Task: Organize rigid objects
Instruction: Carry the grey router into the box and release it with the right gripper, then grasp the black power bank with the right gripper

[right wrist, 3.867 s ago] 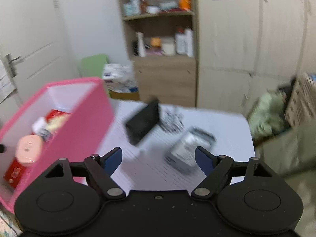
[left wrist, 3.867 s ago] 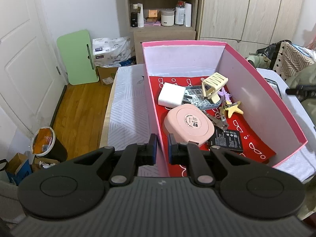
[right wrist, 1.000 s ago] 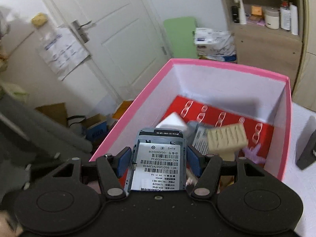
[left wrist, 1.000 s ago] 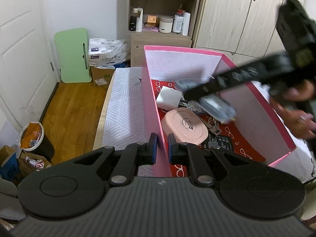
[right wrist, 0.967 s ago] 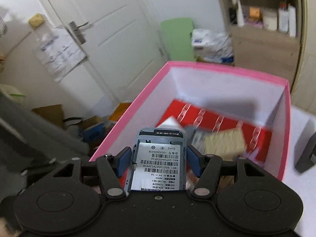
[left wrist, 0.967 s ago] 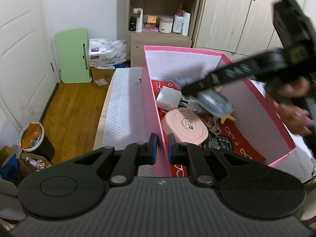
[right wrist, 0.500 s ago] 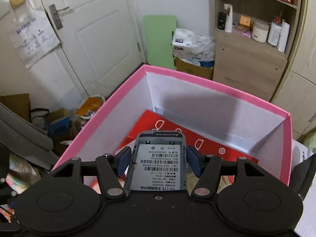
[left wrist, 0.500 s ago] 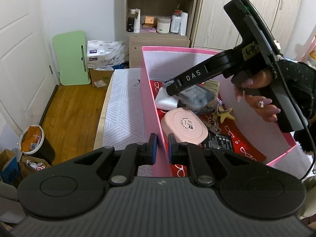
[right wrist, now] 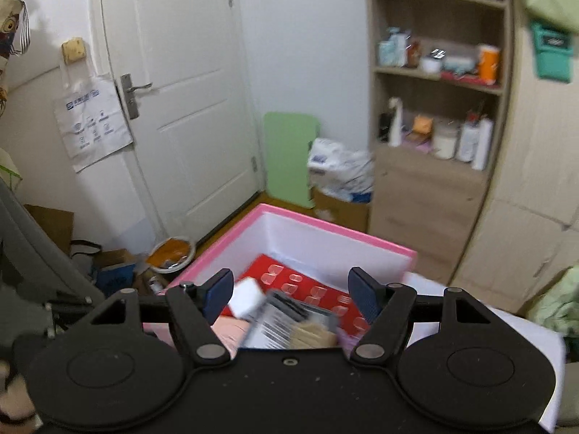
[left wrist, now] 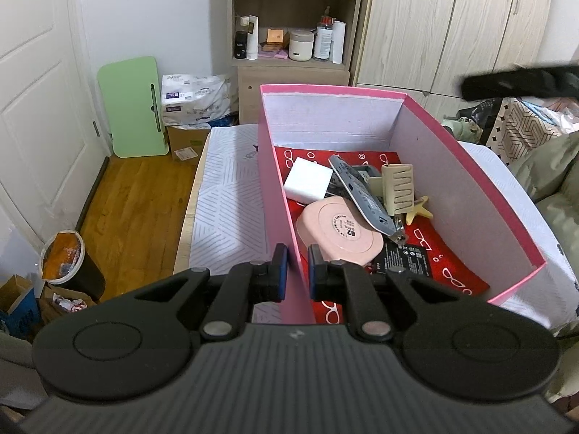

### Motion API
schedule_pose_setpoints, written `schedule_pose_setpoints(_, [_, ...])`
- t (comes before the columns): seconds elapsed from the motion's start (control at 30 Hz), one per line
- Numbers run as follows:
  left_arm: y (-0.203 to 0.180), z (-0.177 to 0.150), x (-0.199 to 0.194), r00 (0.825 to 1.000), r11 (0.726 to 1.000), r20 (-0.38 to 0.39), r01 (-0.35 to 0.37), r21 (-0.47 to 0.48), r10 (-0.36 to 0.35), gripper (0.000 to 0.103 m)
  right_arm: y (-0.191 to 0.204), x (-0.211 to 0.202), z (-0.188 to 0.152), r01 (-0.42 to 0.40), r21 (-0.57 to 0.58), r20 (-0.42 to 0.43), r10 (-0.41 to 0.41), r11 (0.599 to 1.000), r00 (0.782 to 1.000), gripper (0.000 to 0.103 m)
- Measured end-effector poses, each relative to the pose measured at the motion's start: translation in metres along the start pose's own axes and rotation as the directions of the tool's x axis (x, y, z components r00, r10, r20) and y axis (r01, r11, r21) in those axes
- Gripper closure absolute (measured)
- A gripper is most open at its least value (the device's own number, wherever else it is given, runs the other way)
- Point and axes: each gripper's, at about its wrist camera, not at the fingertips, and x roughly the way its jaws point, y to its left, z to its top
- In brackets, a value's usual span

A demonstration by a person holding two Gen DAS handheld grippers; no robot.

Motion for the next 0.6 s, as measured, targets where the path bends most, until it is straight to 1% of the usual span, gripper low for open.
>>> schedule_pose_setpoints(0.03, [0.0,0.0,0.0,1.0,1.0,0.0,0.0,0.0,0.0,0.092,-0.004,-0.006,-0.005,0.016,-0.004,0.007,-0.016,1.0,1.0,0.025])
schedule_pose_setpoints(0.13, [-0.001,-0.001,0.0,1.0,1.0,0.001,-0.004,-0.002,0.004,0.092,-0.017,-0.019,-0.026,0.063,-0.002,0.043,-0.063,0.998,0.997,0.025])
schedule_pose_setpoints(0.23, [-0.003,0.0,-0.001,1.0,1.0,-0.002,-0.009,0.001,0.009,0.092,-0.041,-0.022,-0.045,0.087,0.073,0.053,-0.091,0.994,0.994,0.025])
schedule_pose_setpoints(0.37, [-0.006,0.0,-0.001,1.0,1.0,-0.004,-0.02,0.011,0.02,0.092,-0.079,-0.007,-0.069,0.115,0.188,0.005,-0.118,0.975,0.993,0.025])
schedule_pose_setpoints(0.5, [-0.006,0.0,0.0,1.0,1.0,-0.002,-0.025,0.016,0.025,0.092,-0.103,0.015,-0.088,0.165,0.228,-0.042,-0.16,0.96,0.986,0.025])
schedule_pose_setpoints(0.6, [-0.008,0.0,0.0,1.0,0.999,-0.001,-0.031,0.022,0.031,0.092,-0.116,0.035,-0.098,0.17,0.277,-0.062,-0.159,0.946,0.985,0.025])
